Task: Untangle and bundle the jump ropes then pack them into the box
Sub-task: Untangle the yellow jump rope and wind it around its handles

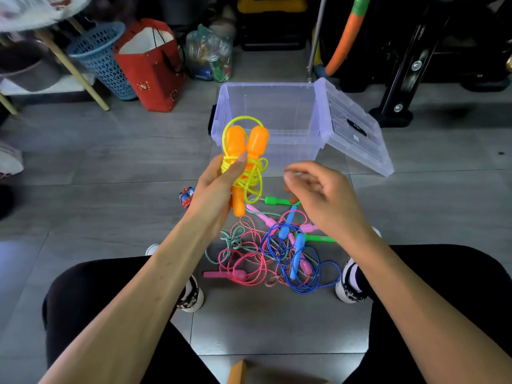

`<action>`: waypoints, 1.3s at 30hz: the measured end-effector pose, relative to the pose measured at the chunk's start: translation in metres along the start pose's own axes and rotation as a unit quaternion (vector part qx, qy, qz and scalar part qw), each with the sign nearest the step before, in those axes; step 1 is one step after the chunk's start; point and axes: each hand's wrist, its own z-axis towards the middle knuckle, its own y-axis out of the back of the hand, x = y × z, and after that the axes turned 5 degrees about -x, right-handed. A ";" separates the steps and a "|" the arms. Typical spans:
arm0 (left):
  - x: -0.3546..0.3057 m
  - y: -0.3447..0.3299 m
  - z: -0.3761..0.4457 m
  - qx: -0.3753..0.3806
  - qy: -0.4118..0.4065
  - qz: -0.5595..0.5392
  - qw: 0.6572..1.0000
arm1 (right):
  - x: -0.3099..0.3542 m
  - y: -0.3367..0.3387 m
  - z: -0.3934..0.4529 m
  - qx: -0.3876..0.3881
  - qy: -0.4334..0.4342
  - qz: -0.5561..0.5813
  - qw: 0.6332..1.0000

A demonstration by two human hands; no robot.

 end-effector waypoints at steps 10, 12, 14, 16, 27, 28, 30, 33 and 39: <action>0.013 0.005 -0.008 -0.014 0.040 0.085 0.995 | -0.001 -0.016 0.020 0.062 -0.174 0.140 0.973; 0.016 0.008 -0.011 0.003 0.036 0.102 0.994 | -0.003 -0.023 0.022 0.049 -0.157 0.119 0.979; 0.019 0.015 -0.013 0.002 0.025 0.118 0.993 | -0.007 -0.030 0.024 0.034 -0.148 0.121 0.981; 0.020 0.022 -0.013 -0.009 0.009 0.141 0.990 | -0.009 -0.035 0.027 0.015 -0.147 0.138 0.979; 0.018 0.067 -0.007 0.018 0.045 0.172 0.984 | -0.021 -0.071 0.040 0.063 -0.164 0.073 0.982; 0.020 0.074 -0.007 0.018 0.050 0.177 0.983 | -0.022 -0.077 0.039 0.080 -0.164 0.057 0.982; 0.026 0.088 -0.007 0.010 0.071 0.160 0.984 | -0.023 -0.090 0.042 0.111 -0.157 0.033 0.981; 0.037 0.108 -0.009 0.036 0.111 0.096 0.988 | -0.026 -0.113 0.048 0.159 -0.171 0.035 0.972; 0.085 0.158 0.021 -0.129 0.193 0.018 0.972 | -0.051 -0.167 0.071 0.211 -0.179 -0.070 0.959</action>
